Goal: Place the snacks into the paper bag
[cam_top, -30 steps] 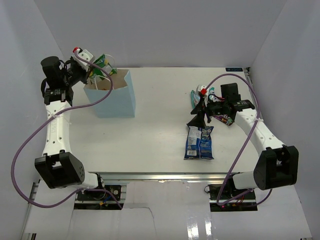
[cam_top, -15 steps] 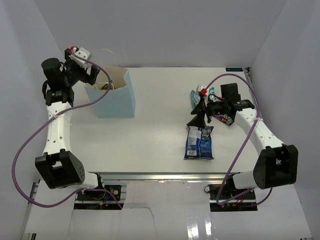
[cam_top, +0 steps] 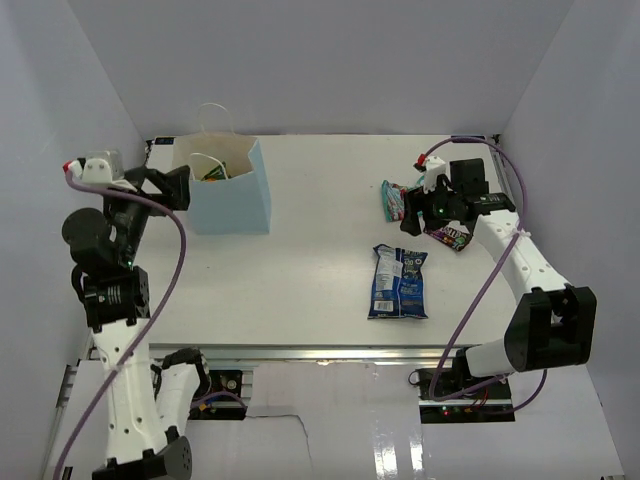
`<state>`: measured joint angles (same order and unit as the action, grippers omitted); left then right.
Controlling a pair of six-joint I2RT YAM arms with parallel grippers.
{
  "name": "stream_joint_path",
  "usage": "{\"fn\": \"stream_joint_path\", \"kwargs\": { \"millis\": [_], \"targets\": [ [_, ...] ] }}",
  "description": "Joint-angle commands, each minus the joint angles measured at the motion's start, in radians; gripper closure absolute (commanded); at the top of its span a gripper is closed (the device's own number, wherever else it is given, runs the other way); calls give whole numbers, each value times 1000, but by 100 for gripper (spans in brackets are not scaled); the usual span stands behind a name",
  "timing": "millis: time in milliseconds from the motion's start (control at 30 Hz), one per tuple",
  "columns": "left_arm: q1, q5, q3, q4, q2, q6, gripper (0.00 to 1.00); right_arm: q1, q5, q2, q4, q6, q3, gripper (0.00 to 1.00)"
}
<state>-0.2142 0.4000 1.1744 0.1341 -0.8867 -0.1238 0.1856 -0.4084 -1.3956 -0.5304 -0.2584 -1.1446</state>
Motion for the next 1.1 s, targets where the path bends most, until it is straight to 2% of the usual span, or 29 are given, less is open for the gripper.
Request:
{"fn": "stream_joint_path", "kwargs": {
  "millis": [0,33,67,200,400,467,667,867,1067],
  "targets": [
    [-4,-130,-151,194,145,-324,2,-43,204,-19,21,139,-20,23],
    [-4,-110,-177,218,217,-355,2,-60,226,-40,14,177,-11,24],
    [-4,-77,-217,319,274,-393,2,-80,214,-63,-6,204,-3,24],
    [-4,46,-324,441,390,-508,2,-120,140,-95,-68,243,34,24],
    [-4,269,-617,404,514,-753,3,-133,-9,-106,-30,326,193,25],
    [-4,333,-692,368,525,-789,4,-135,-26,-131,1,326,203,25],
    [-4,408,-749,337,520,-800,4,-135,-49,-249,20,337,171,25],
    [-5,434,-782,338,557,-826,4,-140,22,-302,85,341,192,27],
    [-4,451,-814,340,581,-843,4,-161,-33,-330,181,337,238,37]
  ]
}}
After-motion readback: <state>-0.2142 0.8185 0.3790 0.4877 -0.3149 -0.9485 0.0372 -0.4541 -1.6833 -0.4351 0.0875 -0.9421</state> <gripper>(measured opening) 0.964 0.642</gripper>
